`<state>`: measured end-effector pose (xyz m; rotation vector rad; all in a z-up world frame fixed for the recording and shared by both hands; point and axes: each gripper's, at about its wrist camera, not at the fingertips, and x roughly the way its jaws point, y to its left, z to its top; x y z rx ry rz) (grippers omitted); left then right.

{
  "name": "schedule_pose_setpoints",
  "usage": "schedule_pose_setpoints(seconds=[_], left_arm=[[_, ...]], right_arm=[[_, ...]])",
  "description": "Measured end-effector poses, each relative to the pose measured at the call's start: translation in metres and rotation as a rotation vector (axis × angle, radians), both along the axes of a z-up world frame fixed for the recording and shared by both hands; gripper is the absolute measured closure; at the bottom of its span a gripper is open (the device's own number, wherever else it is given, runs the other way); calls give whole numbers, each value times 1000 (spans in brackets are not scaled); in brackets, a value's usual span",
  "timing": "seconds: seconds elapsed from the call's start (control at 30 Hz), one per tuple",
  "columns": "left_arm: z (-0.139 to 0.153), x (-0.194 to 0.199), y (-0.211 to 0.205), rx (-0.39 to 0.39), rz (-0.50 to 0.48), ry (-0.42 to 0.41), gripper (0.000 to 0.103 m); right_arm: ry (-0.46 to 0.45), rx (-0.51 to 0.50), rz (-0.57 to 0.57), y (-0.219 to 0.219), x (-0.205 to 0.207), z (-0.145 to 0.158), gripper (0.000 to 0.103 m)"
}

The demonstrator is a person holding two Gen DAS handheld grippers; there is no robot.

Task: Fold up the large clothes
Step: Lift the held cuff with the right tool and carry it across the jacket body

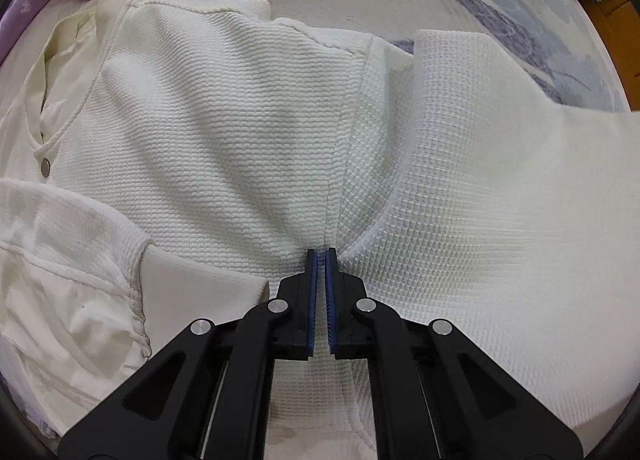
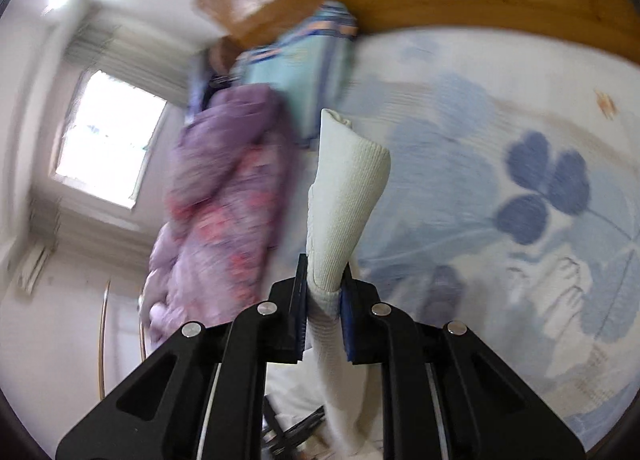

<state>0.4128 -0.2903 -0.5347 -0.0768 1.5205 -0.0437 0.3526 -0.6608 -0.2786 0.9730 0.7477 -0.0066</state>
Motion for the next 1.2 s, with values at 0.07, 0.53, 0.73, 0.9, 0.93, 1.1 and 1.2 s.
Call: schedule_pose_setpoints(seconds=[0.07,0.53,0.73,0.9,0.93,1.1,1.2], left_arm=[[-1,0,1,-6,12,-2,99],[38,-15,63,-186,-94,-35,99],[121,-51,176,-134,-59,-151,98],[170,-57,272,-95,74,-205,98],[178,-62,292,-98,103,-222,98],[191,-85,363,22,177,-253,98],[182,-94,398,39,244,-237,98]], right_arm=[[-60,-25,73,33,13,29,90],[-147,-343,394,309,37,116,90],[-103,-336,519,400,28,94,90],[-58,-379,625,480,14,65,90],[-45,-384,644,490,10,58,90],[58,-427,766,556,-10,-5,90],[166,-410,917,590,-23,-58,86]])
